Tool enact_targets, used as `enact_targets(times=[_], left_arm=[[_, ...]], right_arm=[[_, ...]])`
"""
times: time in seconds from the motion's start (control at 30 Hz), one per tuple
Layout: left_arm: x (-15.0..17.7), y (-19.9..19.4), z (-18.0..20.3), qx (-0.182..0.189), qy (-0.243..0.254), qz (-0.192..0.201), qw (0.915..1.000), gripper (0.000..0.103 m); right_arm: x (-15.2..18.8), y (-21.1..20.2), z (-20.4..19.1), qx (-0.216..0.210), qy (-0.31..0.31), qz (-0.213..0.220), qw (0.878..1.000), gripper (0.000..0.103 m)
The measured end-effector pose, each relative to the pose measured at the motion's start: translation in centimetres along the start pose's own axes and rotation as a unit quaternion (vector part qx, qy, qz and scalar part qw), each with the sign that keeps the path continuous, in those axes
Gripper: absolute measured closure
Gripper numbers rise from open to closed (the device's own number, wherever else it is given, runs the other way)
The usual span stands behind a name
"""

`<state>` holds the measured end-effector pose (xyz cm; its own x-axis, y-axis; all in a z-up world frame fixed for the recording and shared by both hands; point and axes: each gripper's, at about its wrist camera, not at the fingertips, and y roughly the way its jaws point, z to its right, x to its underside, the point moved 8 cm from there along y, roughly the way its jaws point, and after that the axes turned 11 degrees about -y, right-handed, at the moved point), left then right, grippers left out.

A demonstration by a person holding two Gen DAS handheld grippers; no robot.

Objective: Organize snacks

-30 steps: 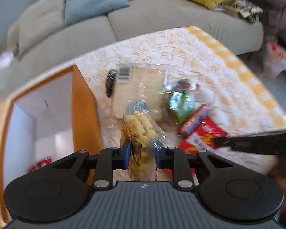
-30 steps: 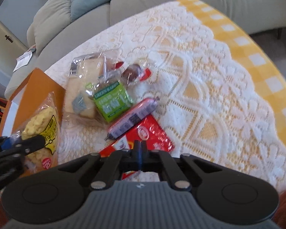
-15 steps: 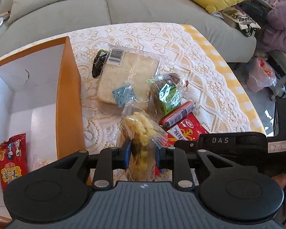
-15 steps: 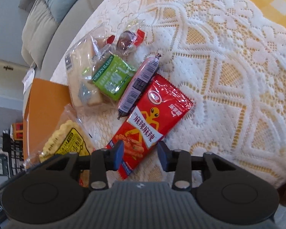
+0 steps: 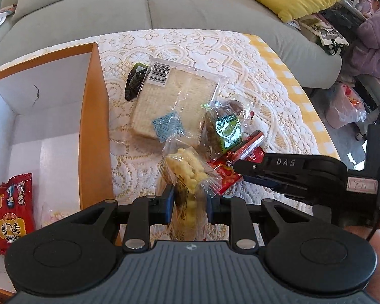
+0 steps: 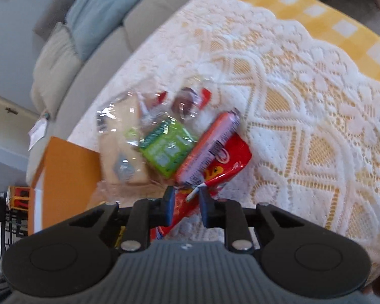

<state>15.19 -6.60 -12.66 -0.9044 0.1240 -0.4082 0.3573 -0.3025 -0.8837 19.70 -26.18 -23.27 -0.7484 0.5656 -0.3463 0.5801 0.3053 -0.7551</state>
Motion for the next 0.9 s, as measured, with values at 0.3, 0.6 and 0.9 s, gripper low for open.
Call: enact_targets(times=[0.3,0.6,0.9], left_arm=[[0.2,0.3,-0.3,-0.009,-0.002,-0.005,0.9999,0.075],[0.4,0.1,-0.7,-0.011,-0.007,-0.004,0.9999,0.075],[0.7,-0.8,-1.3,-0.01,-0.016,0.002,0.9998,0.076]], right_arm=[[-0.2,0.4,0.3,0.048,-0.053,-0.005,0.997,0.101],[0.8,-2.1,1.3,0.035,-0.047,-0.004,0.998,0.103],[2.7,-5.4,-2.3,-0.01,-0.158,-0.007,0.987,0.103]])
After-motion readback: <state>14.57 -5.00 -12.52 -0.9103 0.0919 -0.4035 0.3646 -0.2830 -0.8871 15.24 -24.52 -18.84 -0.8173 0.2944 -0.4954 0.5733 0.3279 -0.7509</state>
